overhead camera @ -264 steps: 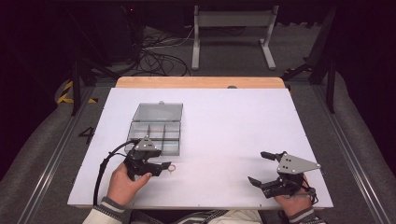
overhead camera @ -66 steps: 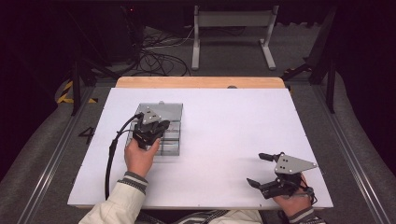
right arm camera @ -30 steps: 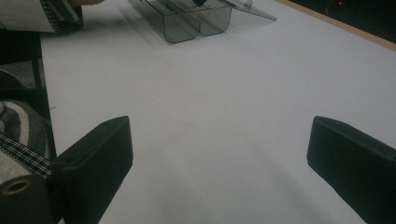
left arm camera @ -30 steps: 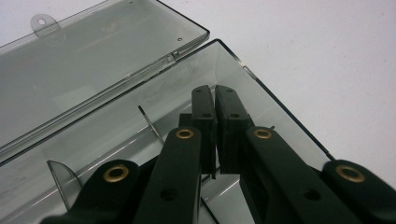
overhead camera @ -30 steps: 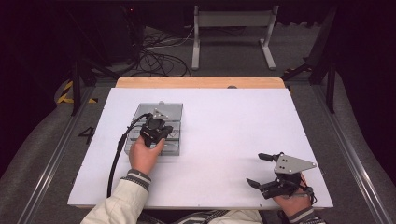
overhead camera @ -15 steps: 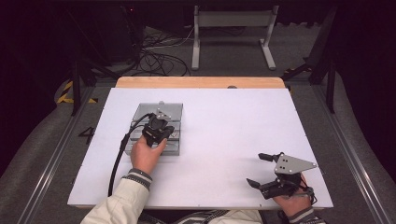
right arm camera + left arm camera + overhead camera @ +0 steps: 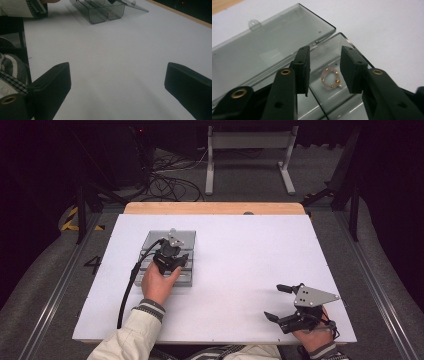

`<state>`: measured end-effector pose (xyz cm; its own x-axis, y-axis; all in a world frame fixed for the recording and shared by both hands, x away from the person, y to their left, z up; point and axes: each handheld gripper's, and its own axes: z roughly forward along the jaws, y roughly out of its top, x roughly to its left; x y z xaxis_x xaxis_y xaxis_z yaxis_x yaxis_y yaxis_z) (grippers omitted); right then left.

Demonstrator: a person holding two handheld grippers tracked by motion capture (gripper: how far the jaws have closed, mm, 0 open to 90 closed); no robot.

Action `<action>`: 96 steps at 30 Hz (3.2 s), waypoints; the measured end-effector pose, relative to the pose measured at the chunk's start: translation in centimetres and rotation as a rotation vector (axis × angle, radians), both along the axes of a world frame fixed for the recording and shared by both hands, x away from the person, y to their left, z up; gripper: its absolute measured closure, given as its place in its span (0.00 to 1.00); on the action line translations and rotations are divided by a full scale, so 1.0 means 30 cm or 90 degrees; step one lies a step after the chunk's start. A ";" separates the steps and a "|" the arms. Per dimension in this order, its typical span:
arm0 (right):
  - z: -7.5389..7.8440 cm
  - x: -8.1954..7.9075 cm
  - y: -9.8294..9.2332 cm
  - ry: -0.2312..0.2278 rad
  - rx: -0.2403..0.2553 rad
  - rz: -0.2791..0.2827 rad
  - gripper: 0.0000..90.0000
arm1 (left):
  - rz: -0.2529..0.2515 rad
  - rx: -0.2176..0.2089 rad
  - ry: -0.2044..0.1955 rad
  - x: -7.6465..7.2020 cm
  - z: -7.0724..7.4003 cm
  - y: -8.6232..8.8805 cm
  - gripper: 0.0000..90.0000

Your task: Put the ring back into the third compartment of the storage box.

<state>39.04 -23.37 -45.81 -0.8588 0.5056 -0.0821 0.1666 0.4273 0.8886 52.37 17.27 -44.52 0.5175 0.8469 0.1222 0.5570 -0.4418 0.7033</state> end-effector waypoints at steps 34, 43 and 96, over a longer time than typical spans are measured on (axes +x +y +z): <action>-0.002 0.001 0.002 0.003 -0.001 -0.001 0.08 | -0.084 -0.069 -0.071 -0.194 0.184 0.045 0.52; -0.003 0.004 0.003 0.004 -0.001 -0.001 0.08 | -0.112 -0.073 -0.085 -0.218 0.195 0.048 0.49; -0.002 -0.002 0.005 0.006 -0.003 0.003 0.08 | -0.138 -0.195 -0.210 -0.523 0.126 0.342 0.25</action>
<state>38.97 -23.22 -45.86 -0.8619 0.5013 -0.0765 0.1726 0.4319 0.8853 36.69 27.52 -40.74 0.6610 0.7471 0.0709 0.2014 -0.2677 0.9422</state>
